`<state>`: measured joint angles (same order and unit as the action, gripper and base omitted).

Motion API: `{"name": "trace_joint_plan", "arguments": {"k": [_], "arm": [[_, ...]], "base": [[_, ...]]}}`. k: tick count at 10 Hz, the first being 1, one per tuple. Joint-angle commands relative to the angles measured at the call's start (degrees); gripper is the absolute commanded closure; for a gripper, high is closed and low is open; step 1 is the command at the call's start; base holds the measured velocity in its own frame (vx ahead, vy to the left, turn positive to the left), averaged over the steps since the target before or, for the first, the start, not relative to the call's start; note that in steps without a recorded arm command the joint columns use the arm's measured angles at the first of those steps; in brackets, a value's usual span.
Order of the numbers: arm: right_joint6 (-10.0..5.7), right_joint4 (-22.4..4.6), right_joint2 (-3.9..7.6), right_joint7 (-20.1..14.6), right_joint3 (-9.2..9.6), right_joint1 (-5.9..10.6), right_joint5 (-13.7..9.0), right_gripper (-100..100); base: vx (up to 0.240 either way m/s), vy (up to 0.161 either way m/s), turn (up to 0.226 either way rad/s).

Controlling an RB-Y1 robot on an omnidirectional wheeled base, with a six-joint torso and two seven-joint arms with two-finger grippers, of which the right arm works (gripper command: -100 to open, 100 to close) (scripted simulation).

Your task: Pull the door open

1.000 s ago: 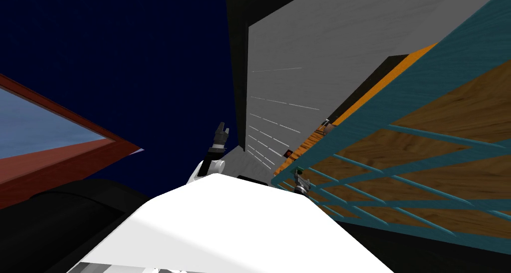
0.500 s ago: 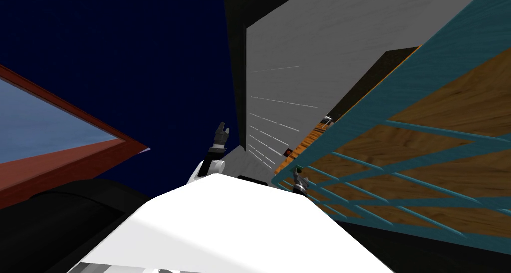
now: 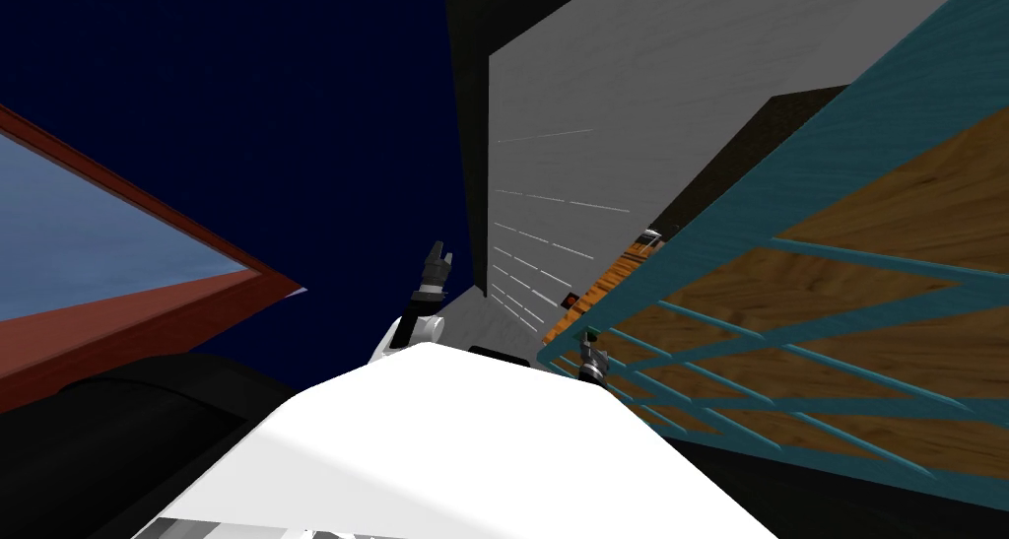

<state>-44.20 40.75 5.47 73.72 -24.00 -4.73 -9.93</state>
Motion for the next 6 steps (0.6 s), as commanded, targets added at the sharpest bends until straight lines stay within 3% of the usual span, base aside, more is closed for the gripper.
{"name": "trace_joint_plan", "arguments": {"k": [1,4,6], "arm": [[1.0,0.6,0.4,-2.8,-0.66,-1.47,-0.5,100],[0.94,0.7,0.47,-4.8,-0.58,-1.56,-0.7,100],[0.84,0.8,0.6,-8.9,-0.43,-1.75,-1.0,100]], "base": [[-0.038,-0.002,0.063],[-0.027,-0.01,0.036],[-0.016,0.005,0.037]]}}
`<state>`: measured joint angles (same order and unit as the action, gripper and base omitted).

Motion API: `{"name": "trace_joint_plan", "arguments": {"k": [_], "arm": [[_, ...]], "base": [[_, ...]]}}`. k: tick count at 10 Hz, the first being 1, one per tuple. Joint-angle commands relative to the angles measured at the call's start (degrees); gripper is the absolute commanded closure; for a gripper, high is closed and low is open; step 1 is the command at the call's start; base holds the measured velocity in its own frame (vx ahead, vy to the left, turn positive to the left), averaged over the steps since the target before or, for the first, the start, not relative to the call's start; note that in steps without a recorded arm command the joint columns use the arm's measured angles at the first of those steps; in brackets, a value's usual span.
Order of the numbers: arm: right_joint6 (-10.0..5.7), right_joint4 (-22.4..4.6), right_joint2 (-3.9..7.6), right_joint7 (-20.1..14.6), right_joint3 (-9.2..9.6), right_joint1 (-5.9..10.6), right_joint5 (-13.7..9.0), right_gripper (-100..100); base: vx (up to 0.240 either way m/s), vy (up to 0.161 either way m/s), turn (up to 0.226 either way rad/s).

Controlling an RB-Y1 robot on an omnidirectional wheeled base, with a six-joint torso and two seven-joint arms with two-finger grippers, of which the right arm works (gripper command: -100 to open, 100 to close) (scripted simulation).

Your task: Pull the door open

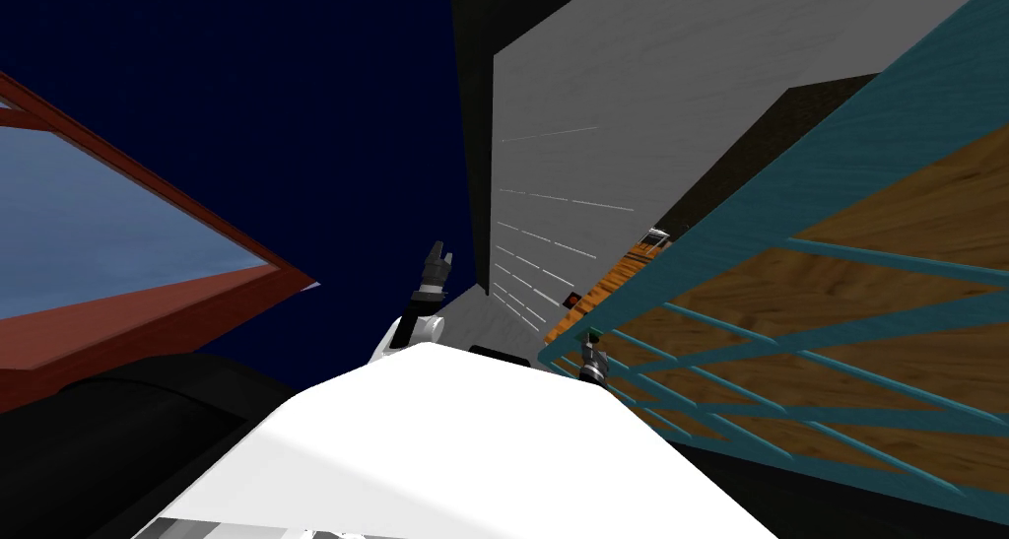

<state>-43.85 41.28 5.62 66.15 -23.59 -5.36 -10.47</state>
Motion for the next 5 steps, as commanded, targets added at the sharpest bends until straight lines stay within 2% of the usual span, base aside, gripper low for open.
{"name": "trace_joint_plan", "arguments": {"k": [1,2,4,5], "arm": [[0.44,0.3,0.52,-2.9,-0.76,-1.21,-0.6,100],[0.44,0.3,0.52,-3.4,-0.76,-1.21,-0.6,100],[0.31,0.5,0.68,-7.2,-0.58,-1.41,-1.0,100],[0.31,0.5,0.68,-7.8,-0.58,-1.41,-1.0,100]], "base": [[-0.054,-0.016,0.073],[-0.031,-0.009,0.046],[-0.034,-0.004,0.049],[-0.033,-0.005,0.031]]}}
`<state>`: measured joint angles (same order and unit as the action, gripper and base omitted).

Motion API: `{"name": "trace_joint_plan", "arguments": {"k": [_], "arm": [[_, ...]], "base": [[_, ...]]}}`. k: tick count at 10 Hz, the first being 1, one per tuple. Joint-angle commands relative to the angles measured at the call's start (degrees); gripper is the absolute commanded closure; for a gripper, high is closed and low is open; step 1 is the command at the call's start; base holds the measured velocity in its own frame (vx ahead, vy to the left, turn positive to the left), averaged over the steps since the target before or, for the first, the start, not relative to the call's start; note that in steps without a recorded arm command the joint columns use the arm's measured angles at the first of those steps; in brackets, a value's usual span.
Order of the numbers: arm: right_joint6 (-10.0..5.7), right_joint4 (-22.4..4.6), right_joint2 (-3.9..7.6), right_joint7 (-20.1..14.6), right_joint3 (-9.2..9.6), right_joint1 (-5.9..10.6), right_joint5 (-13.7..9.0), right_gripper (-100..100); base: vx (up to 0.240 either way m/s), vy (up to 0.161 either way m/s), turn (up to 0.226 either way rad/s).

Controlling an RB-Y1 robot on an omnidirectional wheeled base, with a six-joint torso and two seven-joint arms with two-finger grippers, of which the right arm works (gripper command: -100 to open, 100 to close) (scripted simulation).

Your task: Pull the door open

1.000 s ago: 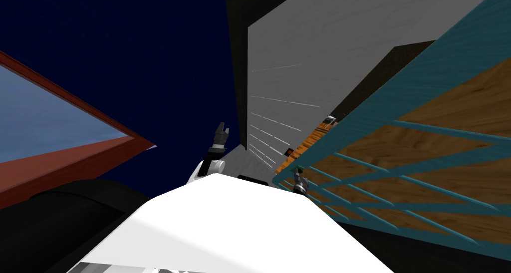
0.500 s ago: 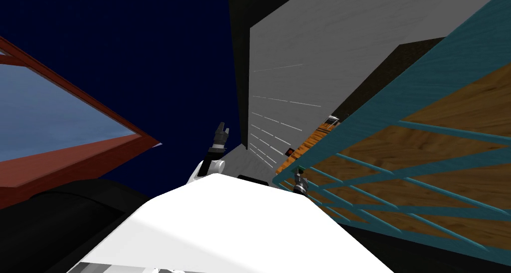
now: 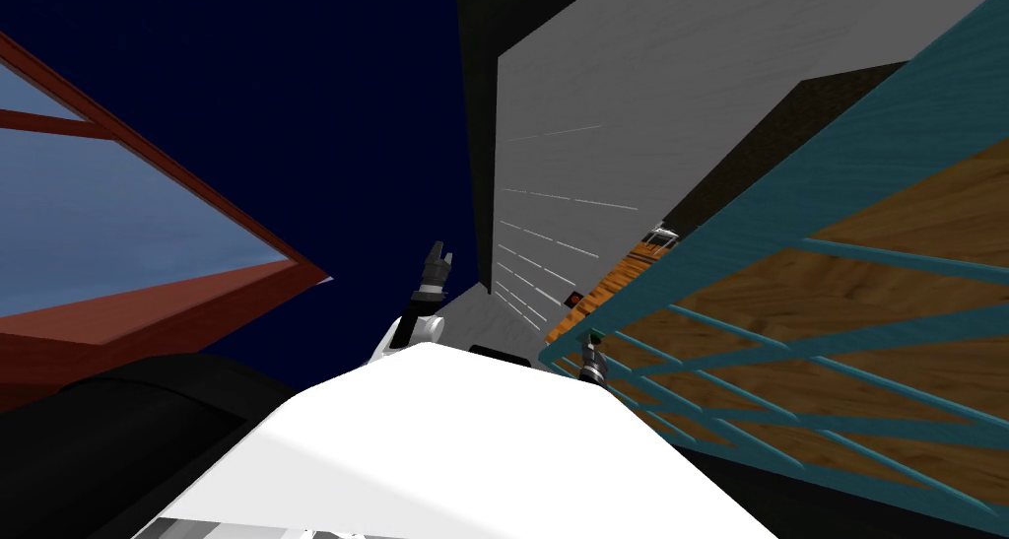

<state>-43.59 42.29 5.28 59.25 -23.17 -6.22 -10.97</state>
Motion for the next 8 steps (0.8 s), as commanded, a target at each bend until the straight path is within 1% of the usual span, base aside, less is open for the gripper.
{"name": "trace_joint_plan", "arguments": {"k": [1,2,3,6,7,8], "arm": [[-0.02,-0.5,1.1,-2.9,-0.9,-0.66,-0.7,100],[-0.02,-0.5,1.1,-3.2,-0.9,-0.66,-0.7,100],[-0.08,-0.4,1.19,-5.3,-0.8,-0.77,-0.9,100],[-0.08,-0.4,1.19,-5.5,-0.8,-0.77,-0.9,100],[-0.15,-0.3,1.27,-7.7,-0.7,-0.88,-1.1,100],[-0.22,-0.2,1.35,-9.3,-0.6,-0.98,-1.3,100]], "base": [[-0.034,-0.008,0.051],[-0.022,-0.012,0.044],[-0.021,-0.004,0.039],[-0.014,-0.001,0.017],[-0.018,0.002,0.037],[-0.041,-0.006,0.08]]}}
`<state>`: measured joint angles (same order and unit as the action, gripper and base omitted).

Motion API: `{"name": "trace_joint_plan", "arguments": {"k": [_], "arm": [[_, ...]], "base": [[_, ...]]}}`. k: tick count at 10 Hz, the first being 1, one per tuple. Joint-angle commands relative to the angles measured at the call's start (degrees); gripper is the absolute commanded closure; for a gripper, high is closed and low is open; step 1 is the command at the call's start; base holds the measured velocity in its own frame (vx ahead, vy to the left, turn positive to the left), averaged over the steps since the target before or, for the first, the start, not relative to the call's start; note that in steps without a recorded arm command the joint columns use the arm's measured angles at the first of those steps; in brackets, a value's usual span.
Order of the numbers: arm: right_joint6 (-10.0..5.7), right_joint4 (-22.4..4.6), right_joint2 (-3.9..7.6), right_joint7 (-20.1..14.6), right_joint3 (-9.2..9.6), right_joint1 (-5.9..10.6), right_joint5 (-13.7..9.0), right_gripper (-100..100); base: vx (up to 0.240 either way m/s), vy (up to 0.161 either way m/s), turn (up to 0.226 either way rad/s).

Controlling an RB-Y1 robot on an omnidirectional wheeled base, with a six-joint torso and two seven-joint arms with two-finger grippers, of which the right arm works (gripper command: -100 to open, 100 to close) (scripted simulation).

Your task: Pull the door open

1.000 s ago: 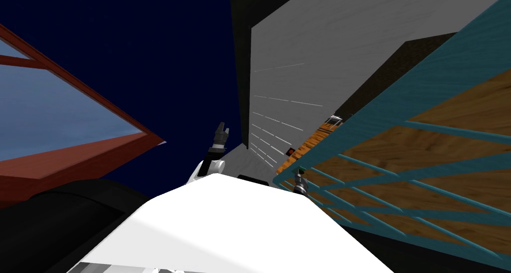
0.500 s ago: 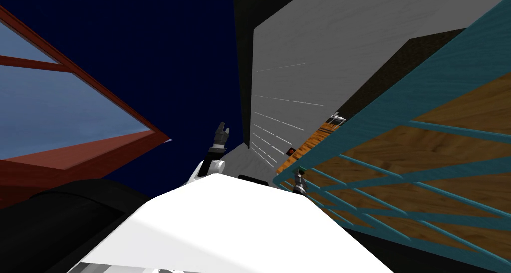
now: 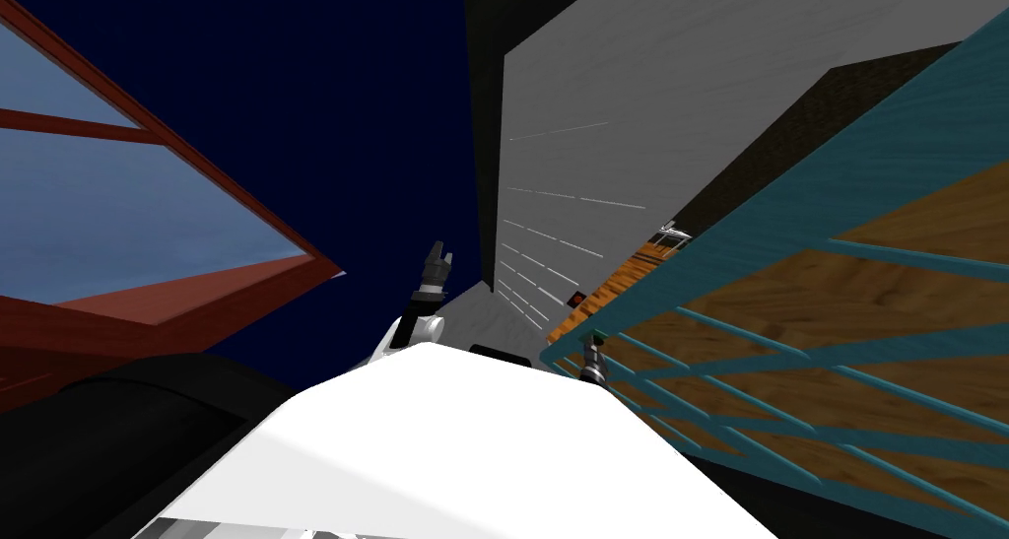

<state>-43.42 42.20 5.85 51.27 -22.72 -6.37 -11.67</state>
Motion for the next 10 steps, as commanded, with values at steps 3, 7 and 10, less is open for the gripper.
{"name": "trace_joint_plan", "arguments": {"k": [3,7,10], "arm": [[-0.48,-0.1,0.88,-4.4,-0.94,-0.95,-0.9,100],[-0.63,0.1,1.06,-9.1,-0.71,-1.19,-1.3,100],[-0.79,0.3,1.25,-12.8,-0.48,-1.42,-1.8,100]], "base": [[-0.027,-0.014,0.045],[-0.033,0.0,0.054],[-0.031,-0.007,0.044]]}}
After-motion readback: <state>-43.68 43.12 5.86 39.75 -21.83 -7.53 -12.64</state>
